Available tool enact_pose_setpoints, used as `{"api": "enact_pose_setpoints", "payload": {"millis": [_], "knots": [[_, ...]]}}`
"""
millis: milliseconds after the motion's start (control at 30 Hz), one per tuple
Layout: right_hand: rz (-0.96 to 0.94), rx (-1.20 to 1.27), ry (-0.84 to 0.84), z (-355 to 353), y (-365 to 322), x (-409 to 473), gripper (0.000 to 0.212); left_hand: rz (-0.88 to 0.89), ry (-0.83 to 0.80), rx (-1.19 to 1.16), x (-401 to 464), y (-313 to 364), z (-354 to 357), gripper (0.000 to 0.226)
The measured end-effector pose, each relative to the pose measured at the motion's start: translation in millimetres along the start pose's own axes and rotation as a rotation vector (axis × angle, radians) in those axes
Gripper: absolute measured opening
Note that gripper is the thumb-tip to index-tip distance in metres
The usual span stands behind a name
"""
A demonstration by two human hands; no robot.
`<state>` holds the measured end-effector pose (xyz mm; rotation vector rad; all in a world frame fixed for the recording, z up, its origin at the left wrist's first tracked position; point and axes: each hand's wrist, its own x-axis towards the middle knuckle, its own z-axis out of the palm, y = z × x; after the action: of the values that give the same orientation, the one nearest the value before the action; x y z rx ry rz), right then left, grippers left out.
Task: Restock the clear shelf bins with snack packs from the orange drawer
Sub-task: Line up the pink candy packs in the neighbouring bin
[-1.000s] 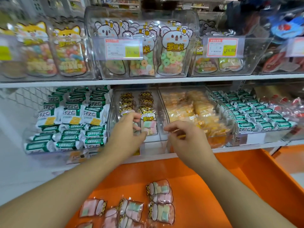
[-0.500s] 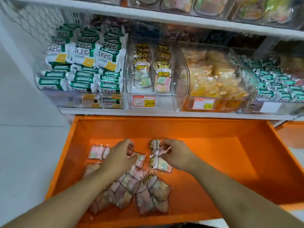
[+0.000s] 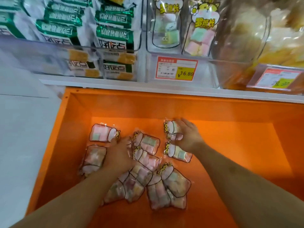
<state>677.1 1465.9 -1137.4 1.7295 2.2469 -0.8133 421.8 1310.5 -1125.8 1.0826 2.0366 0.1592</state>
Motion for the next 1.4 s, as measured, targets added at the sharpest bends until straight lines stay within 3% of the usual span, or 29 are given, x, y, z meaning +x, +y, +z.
{"api": "enact_pose_setpoints", "payload": {"millis": [133, 267, 367, 500, 567, 633, 700, 833, 1100, 1233, 1267, 1333, 1400], "knots": [[0.008, -0.126, 0.018, 20, -10, -3, 0.1, 0.071, 0.047, 0.07, 4, -2, 7, 0.082], [-0.033, -0.224, -0.003, 22, -25, -17, 0.083, 0.067, 0.004, 0.014, -5, 6, 1, 0.073], [-0.033, -0.181, 0.003, 19, -25, -24, 0.055, 0.037, 0.028, -0.096, -9, 13, -5, 0.066], [-0.016, 0.088, -0.019, 2, -28, -40, 0.005, 0.008, -0.003, -0.27, -18, 21, -22, 0.06], [-0.019, 0.215, -0.065, -20, -38, -48, 0.02, 0.013, -0.046, -0.338, -30, 32, -36, 0.056], [-0.037, 0.305, -0.131, -48, -51, -57, 0.022, 0.042, -0.074, -0.395, -44, 44, -50, 0.057], [-0.057, 0.373, -0.183, -79, -66, -69, 0.012, 0.09, -0.07, -0.457, -57, 58, -66, 0.06], [-0.093, 0.583, -0.225, -133, -90, -114, 0.03, 0.137, -0.05, -0.582, -91, 84, -105, 0.063], [-0.249, 0.873, -0.113, -209, -123, -218, 0.022, 0.32, -0.139, -0.82, -173, 106, -186, 0.069], [-0.281, 1.052, -0.018, -215, -142, -238, 0.047, 0.353, -0.163, -0.946, -201, 108, -209, 0.055], [-0.305, 1.055, 0.021, -216, -147, -240, 0.045, 0.356, -0.171, -0.96, -204, 108, -211, 0.054], [-0.354, 1.003, 0.105, -218, -158, -244, 0.031, 0.393, -0.22, -1.004, -208, 110, -215, 0.064], [-0.374, 0.925, 0.198, -222, -170, -249, 0.038, 0.434, -0.244, -0.99, -210, 115, -216, 0.087]]}}
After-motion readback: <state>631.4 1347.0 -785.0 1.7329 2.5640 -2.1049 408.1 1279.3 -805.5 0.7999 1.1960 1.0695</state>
